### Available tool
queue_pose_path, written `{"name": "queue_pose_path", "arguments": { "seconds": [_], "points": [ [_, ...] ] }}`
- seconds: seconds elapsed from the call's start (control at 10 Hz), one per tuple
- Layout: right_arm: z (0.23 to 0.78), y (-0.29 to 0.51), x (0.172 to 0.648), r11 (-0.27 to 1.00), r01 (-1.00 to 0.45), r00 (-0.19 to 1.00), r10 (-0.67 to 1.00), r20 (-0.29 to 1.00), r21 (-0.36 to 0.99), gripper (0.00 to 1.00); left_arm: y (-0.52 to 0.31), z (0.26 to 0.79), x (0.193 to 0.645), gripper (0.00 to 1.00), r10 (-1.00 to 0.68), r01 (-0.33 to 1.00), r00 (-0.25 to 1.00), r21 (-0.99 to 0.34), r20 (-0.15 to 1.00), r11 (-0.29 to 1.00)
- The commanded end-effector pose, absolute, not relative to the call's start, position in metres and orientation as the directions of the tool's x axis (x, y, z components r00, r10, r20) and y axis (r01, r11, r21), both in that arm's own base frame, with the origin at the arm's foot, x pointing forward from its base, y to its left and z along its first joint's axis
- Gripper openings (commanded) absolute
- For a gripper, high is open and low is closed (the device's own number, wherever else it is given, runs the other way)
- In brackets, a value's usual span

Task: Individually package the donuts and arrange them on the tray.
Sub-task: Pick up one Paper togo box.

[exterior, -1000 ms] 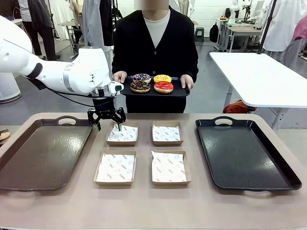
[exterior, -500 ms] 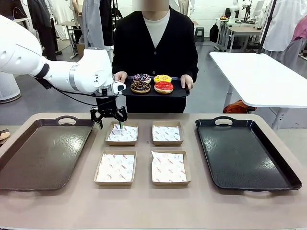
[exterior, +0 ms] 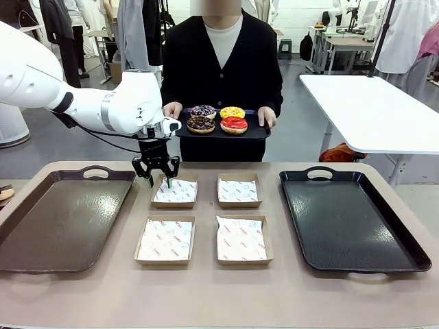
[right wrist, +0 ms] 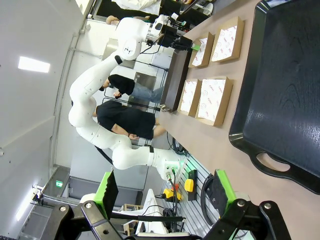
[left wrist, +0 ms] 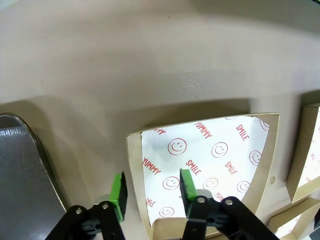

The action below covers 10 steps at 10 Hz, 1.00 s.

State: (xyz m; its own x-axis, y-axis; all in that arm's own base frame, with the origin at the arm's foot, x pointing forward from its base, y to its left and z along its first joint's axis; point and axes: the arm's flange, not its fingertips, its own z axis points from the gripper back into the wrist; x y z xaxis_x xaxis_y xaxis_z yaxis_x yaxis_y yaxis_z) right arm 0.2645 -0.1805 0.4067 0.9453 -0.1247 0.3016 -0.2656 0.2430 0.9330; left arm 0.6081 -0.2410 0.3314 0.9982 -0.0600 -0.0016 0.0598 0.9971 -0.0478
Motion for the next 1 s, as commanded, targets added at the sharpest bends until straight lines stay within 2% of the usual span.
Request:
{"name": "queue_pose_path", "arguments": {
  "seconds": [0.0,0.8,0.9],
  "points": [
    [0.407,-0.181,0.265,0.234,-0.27,0.943,-0.133,0.305,0.934,1.0,-0.244,0.333,0.612,0.0,-0.05,0.05,0.999,0.001,0.003,0.999],
    [0.407,-0.181,0.265,0.234,-0.27,0.943,-0.133,0.305,0.934,1.0,-0.24,0.338,0.61,0.0,-0.017,0.017,1.0,-0.007,-0.01,1.0],
    [0.407,-0.181,0.265,0.234,-0.27,0.943,-0.133,0.305,0.934,1.0,-0.24,0.347,0.607,0.0,-0.016,0.016,0.999,0.003,-0.051,1.0]
  ]
}}
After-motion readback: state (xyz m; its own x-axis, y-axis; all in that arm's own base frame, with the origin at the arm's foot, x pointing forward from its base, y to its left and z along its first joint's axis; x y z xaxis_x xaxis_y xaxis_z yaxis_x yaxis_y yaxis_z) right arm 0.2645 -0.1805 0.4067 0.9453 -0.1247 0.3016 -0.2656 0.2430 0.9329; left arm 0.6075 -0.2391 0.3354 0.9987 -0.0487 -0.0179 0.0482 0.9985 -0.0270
